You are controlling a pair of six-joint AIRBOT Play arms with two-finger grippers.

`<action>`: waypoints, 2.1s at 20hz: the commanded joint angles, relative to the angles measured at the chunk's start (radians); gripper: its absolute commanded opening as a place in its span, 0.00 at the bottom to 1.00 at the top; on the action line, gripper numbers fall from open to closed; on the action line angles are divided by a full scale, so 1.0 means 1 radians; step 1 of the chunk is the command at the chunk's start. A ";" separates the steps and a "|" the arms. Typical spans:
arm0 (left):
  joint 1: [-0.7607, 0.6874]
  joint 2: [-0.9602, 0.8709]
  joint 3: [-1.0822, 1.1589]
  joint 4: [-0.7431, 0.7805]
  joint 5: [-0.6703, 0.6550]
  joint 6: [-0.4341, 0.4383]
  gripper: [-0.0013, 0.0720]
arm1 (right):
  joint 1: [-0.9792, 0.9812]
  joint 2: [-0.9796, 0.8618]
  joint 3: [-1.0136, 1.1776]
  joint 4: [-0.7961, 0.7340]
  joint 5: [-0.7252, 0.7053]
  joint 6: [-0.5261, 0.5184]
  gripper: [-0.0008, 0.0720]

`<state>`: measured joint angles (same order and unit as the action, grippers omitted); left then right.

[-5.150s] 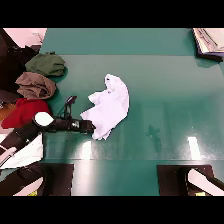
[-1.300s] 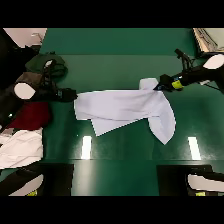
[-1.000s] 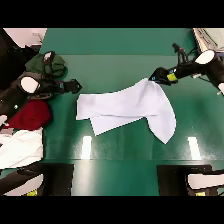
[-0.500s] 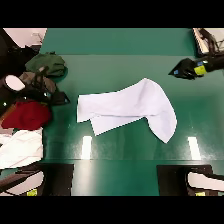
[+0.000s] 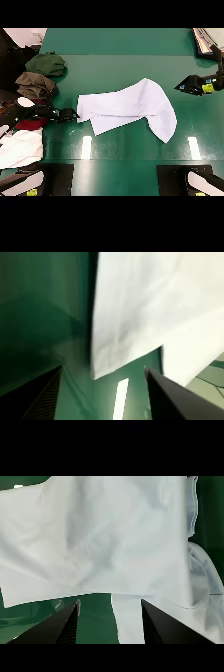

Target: Fold the shirts.

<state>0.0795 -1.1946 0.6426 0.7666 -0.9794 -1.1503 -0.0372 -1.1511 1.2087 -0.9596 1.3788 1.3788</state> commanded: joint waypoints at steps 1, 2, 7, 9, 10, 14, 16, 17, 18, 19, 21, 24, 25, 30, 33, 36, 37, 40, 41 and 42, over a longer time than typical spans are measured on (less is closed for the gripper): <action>-0.001 -0.001 -0.029 -0.056 0.010 0.039 0.84 | -0.002 0.035 -0.045 0.001 -0.018 0.000 0.61; -0.001 -0.002 -0.029 -0.057 0.009 0.039 0.84 | -0.002 0.035 -0.045 0.002 -0.019 0.000 0.61; -0.049 -0.002 -0.031 -0.076 0.027 0.035 0.84 | -0.002 0.035 -0.045 0.002 -0.024 0.000 0.61; -0.114 -0.001 -0.032 -0.064 0.090 0.008 0.83 | -0.002 0.035 -0.045 0.002 -0.024 0.000 0.61; -0.129 -0.001 -0.032 -0.065 0.111 -0.029 0.63 | -0.002 0.035 -0.045 0.001 -0.023 0.000 0.61; -0.130 0.004 0.002 -0.060 0.080 -0.039 0.05 | -0.003 0.035 -0.045 -0.009 -0.010 0.000 0.61; -0.130 0.015 0.072 -0.022 0.016 -0.053 0.05 | -0.031 0.035 -0.044 -0.022 -0.002 0.000 0.62; -0.130 0.026 0.122 0.021 -0.021 -0.059 0.05 | -0.058 0.035 -0.045 -0.042 0.010 0.000 0.61; -0.131 0.040 0.174 0.062 -0.054 -0.072 0.05 | -0.087 0.035 -0.053 -0.066 0.024 0.000 0.62; -0.131 0.056 0.231 0.101 -0.080 -0.082 0.05 | -0.127 0.035 -0.075 -0.091 0.040 0.000 0.62; -0.131 0.084 0.333 0.125 -0.116 -0.082 0.05 | -0.200 0.034 -0.167 -0.098 0.019 -0.002 0.75; -0.131 0.095 0.425 0.116 -0.117 -0.119 0.05 | -0.266 0.003 -0.311 -0.055 -0.090 -0.024 0.88; -0.131 0.095 0.430 0.115 -0.114 -0.122 0.05 | -0.277 -0.033 -0.341 -0.009 -0.101 -0.047 0.87; -0.131 0.095 0.427 0.117 -0.156 -0.136 0.05 | -0.275 -0.235 -0.342 0.174 -0.157 -0.110 0.80; -0.131 0.095 0.426 0.117 -0.162 -0.145 0.05 | -0.238 -0.324 -0.299 0.169 -0.139 -0.109 0.80; -0.131 0.095 0.426 0.116 -0.163 -0.160 0.05 | -0.185 -0.371 -0.263 0.100 -0.154 -0.103 0.80; -0.131 0.095 0.426 0.116 -0.163 -0.160 0.05 | -0.171 -0.379 -0.254 0.092 -0.148 -0.104 0.77; -0.131 0.095 0.426 0.116 -0.166 -0.162 0.05 | -0.143 -0.383 -0.233 0.090 -0.138 -0.105 0.43; -0.131 0.095 0.426 0.116 -0.167 -0.163 0.05 | -0.143 -0.382 -0.222 0.091 -0.132 -0.105 0.21; -0.131 0.095 0.426 0.116 -0.168 -0.162 0.05 | -0.146 -0.382 -0.206 0.090 -0.113 -0.105 0.03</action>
<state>-0.0509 -1.1000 1.0679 0.8825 -1.1442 -1.3090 -0.1963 -1.5249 0.9714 -0.8738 1.2369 1.2743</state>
